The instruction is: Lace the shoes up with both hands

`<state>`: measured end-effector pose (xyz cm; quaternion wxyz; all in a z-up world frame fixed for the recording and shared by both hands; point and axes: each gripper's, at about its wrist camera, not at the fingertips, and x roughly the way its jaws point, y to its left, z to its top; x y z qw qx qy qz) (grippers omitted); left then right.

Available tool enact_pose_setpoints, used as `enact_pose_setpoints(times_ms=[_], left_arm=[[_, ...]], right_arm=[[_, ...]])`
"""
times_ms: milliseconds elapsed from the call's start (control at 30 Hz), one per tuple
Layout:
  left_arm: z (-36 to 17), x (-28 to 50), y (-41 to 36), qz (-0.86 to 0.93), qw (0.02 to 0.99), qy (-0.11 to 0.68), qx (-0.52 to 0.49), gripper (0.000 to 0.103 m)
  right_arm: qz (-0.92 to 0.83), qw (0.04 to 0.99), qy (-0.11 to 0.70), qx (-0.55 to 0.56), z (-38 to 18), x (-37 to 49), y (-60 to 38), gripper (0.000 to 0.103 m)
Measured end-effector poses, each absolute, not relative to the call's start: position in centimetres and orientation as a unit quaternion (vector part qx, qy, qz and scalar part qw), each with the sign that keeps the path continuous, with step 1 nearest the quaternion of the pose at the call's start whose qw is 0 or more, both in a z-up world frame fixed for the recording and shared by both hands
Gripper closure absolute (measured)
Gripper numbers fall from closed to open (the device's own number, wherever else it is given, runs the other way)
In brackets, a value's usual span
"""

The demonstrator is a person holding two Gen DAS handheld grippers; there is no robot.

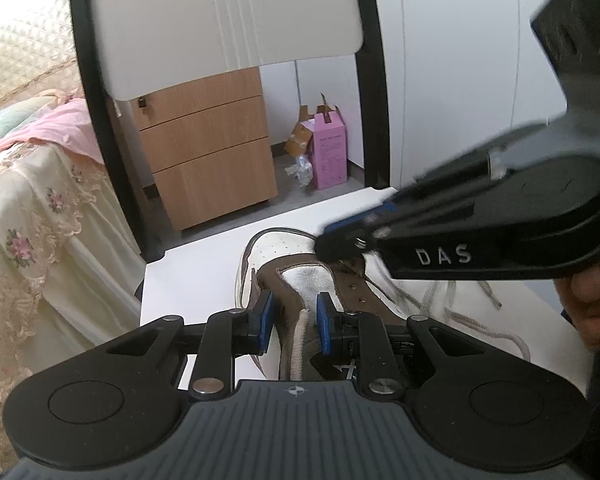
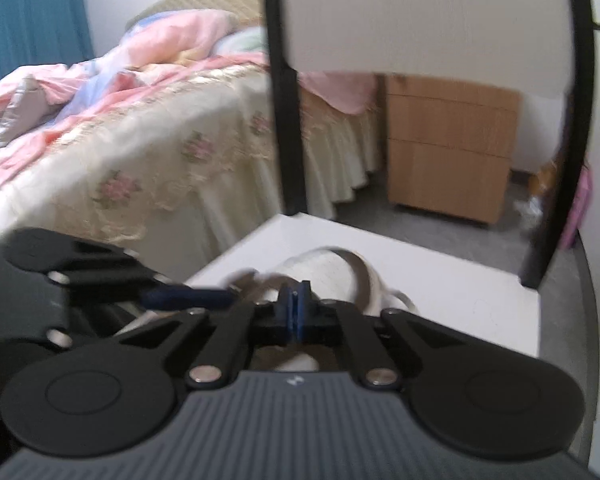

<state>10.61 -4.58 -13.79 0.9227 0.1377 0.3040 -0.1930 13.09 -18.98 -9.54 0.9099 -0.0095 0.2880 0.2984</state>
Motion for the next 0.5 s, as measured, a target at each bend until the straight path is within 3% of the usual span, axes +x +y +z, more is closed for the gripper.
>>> enact_pose_setpoints(times_ms=[200, 500], left_arm=[[-13.8, 10.4, -4.6, -0.193, 0.923, 0.302, 0.142, 0.079], [-13.8, 10.5, -4.5, -0.191, 0.923, 0.302, 0.14, 0.079]], right_arm=[[0.306, 0.916, 0.255, 0.041, -5.8, 13.5, -19.3, 0.1], [0.327, 0.923, 0.159, 0.126, 4.1, 13.2, -20.2, 0.1]])
